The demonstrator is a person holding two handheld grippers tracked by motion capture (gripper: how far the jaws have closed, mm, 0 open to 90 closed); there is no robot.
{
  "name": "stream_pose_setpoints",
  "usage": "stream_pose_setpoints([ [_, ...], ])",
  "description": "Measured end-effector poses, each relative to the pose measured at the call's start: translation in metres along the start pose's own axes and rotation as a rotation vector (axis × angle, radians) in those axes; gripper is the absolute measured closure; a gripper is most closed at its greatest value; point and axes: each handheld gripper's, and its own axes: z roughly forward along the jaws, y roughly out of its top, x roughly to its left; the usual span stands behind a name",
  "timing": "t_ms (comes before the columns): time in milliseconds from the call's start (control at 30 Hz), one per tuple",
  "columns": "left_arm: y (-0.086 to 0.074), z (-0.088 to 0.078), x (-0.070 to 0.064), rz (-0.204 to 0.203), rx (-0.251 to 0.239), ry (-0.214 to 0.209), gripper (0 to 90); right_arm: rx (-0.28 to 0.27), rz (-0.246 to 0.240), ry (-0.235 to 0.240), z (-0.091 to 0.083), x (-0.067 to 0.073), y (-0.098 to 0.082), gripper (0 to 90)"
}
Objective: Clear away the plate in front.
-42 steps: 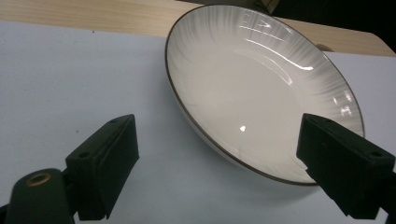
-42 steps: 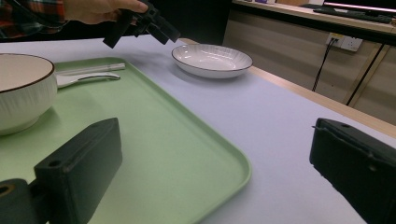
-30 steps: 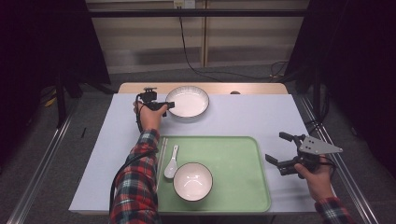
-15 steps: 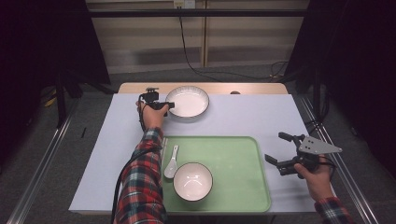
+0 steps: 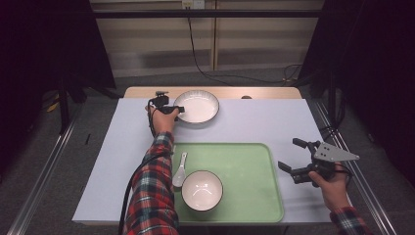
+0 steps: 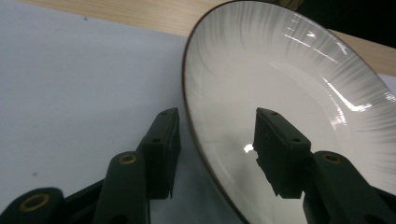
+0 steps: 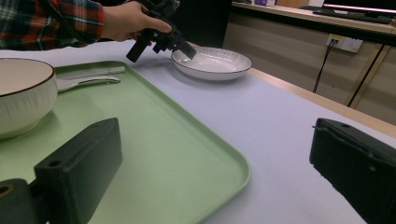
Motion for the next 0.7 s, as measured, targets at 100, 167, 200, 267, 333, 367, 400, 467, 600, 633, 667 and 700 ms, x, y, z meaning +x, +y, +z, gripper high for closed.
stream_pose_setpoints([
  [100,0.0007,-0.0001,-0.0007,0.002,0.009,0.022,55.0,0.001,0.004,0.009,-0.0007,-0.0004,0.0000,1.7],
  [167,0.0012,0.0002,-0.0010,-0.016,0.008,0.032,58.2,0.005,0.001,0.017,-0.0012,-0.0008,0.0003,1.7],
  [200,0.0010,0.0006,-0.0011,-0.023,0.004,0.036,59.0,0.002,0.007,0.015,-0.0011,-0.0005,0.0004,1.7],
  [267,0.0007,0.0003,-0.0011,-0.024,0.007,0.057,63.0,0.001,0.012,0.010,-0.0014,-0.0006,0.0006,1.7],
  [333,0.0006,0.0000,0.0000,-0.047,0.003,0.062,67.9,0.003,0.009,0.012,-0.0017,-0.0012,0.0008,1.7],
  [367,0.0006,0.0001,0.0002,-0.055,0.001,0.062,68.8,0.000,0.010,-0.005,-0.0015,-0.0010,0.0009,1.7],
  [400,0.0003,0.0001,0.0006,-0.066,-0.003,0.056,69.3,-0.008,0.006,-0.009,-0.0009,-0.0015,0.0009,1.7],
  [467,-0.0010,-0.0001,0.0015,-0.098,-0.015,0.056,71.2,-0.009,0.011,-0.008,-0.0003,-0.0016,0.0010,1.7],
  [600,-0.0009,-0.0029,0.0044,-0.187,0.005,0.008,77.0,-0.003,0.008,0.005,0.0008,-0.0026,0.0014,1.7],
  [633,-0.0001,-0.0038,0.0040,-0.196,0.023,-0.010,78.2,-0.007,0.009,-0.003,0.0019,-0.0028,0.0014,1.7],
  [667,0.0001,-0.0043,0.0038,-0.192,0.038,-0.015,79.1,-0.004,0.009,-0.001,0.0023,-0.0033,0.0015,1.7],
  [700,0.0012,-0.0049,0.0026,-0.203,0.045,-0.019,79.6,-0.010,0.012,-0.001,0.0035,-0.0033,0.0012,1.7],
])
